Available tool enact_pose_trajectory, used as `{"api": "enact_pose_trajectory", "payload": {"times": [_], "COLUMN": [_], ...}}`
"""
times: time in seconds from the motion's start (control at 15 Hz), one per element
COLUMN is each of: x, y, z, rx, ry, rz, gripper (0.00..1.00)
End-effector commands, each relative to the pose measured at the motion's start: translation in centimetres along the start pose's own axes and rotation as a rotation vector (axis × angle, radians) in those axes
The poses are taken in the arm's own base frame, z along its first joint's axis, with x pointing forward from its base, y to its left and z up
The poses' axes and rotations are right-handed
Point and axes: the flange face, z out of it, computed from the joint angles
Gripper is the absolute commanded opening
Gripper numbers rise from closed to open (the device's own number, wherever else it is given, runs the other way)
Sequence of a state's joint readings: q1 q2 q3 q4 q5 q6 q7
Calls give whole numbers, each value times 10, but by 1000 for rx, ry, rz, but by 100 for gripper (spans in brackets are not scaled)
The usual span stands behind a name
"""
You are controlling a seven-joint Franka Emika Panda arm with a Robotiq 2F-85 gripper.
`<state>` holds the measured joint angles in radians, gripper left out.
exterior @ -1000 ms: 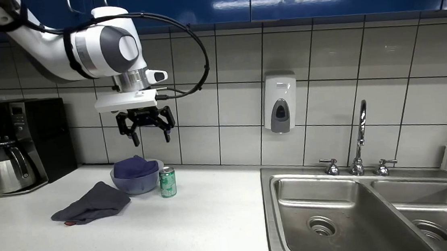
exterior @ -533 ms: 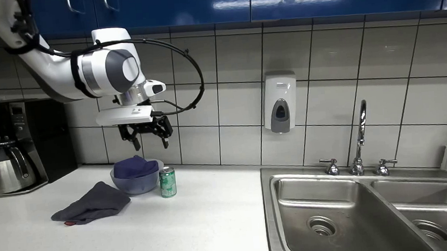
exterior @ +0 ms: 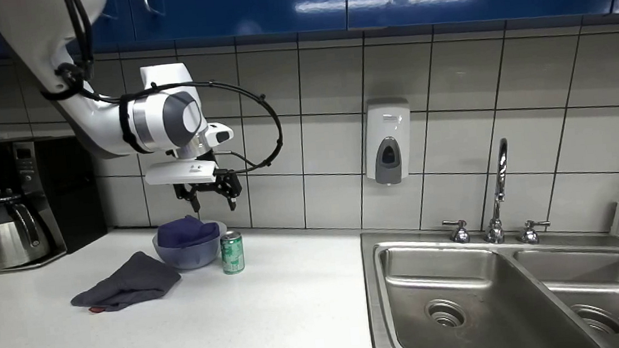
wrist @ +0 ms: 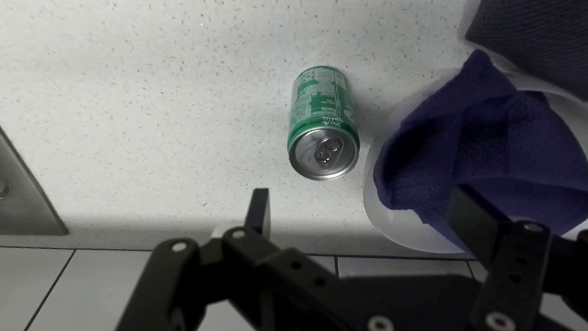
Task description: Remove the blue towel from the bowl.
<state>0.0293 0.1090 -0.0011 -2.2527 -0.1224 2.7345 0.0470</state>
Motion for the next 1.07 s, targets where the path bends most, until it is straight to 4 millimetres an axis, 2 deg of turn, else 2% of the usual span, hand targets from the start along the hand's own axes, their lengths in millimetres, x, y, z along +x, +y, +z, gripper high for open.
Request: {"api": "enact_pose_trajectory", "payload": {"times": [0.0,0.27,0.6,1.0], "x": [21,33,48,50], "y": [-12,-24,-35,-51], "z": [25,50,67,87], "rx": [16,24,40,68], "ry": [7,7,19,6], "rz": [25,5,-20,-28], "gripper": [100,100,100,100]}}
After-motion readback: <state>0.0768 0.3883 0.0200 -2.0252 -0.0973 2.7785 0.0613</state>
